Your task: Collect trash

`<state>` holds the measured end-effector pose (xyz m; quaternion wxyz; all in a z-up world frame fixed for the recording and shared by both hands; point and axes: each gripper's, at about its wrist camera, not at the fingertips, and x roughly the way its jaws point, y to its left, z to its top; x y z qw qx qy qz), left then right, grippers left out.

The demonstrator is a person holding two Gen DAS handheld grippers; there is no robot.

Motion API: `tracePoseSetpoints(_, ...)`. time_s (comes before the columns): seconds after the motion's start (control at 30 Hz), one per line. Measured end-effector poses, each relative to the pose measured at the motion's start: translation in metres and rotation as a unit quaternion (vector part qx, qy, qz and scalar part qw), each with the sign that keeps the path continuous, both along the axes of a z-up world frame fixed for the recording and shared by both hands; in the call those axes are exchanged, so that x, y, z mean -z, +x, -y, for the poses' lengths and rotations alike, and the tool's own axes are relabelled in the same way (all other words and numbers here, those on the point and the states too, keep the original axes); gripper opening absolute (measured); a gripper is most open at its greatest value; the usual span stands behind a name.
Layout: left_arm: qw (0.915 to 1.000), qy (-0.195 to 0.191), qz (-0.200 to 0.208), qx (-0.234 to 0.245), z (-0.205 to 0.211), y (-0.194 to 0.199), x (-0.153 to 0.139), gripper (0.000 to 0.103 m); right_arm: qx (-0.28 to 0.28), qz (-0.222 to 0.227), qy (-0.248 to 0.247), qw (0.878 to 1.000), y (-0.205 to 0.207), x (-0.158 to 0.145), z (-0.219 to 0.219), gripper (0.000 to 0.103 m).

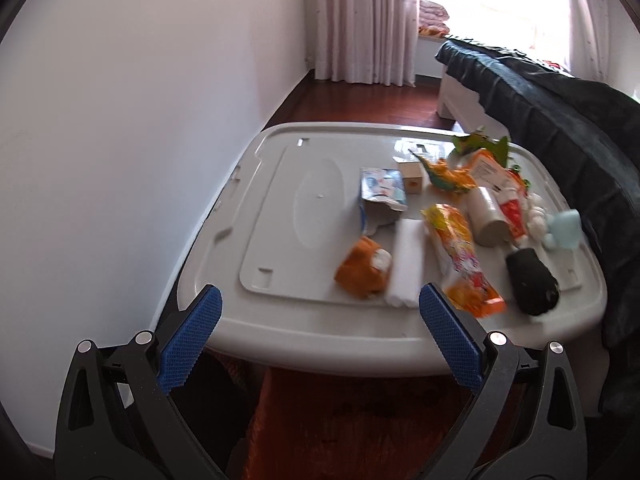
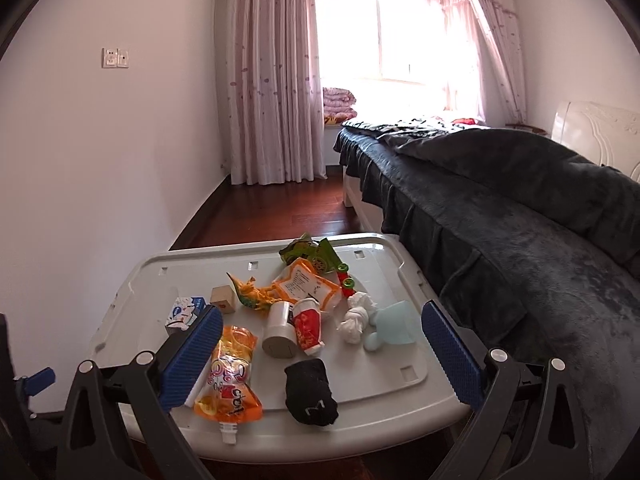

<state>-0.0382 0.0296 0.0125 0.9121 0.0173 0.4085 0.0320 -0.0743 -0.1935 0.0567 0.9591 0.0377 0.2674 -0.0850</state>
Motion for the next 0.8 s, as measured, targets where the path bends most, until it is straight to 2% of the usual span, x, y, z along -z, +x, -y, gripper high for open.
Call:
tracePoseSetpoints(0.13,0.9999,-0.003,-0.005,0.013,0.011,-0.003,-0.005,0.096,0.001,-0.002,-0.015,1.000,0.000,0.010,-0.004,0.098)
tracePoseSetpoints(0.3,0.9999,0.000,0.009,0.013,0.021,-0.007,-0.010,0.096,0.002,0.009,-0.042,0.999,0.002,0.018,-0.007,0.098)
tracePoseSetpoints(0.6,0.9997,0.006,0.015,0.019,0.030,-0.003,-0.009,0.096,0.006,0.026,-0.085,0.996,0.003,0.017,-0.013,0.098)
tracePoseSetpoints(0.8,0.9998,0.004,0.012,0.015,0.029,0.000,-0.007,0.096,0.005,0.034,-0.090,0.995,0.002,0.013,-0.014,0.098)
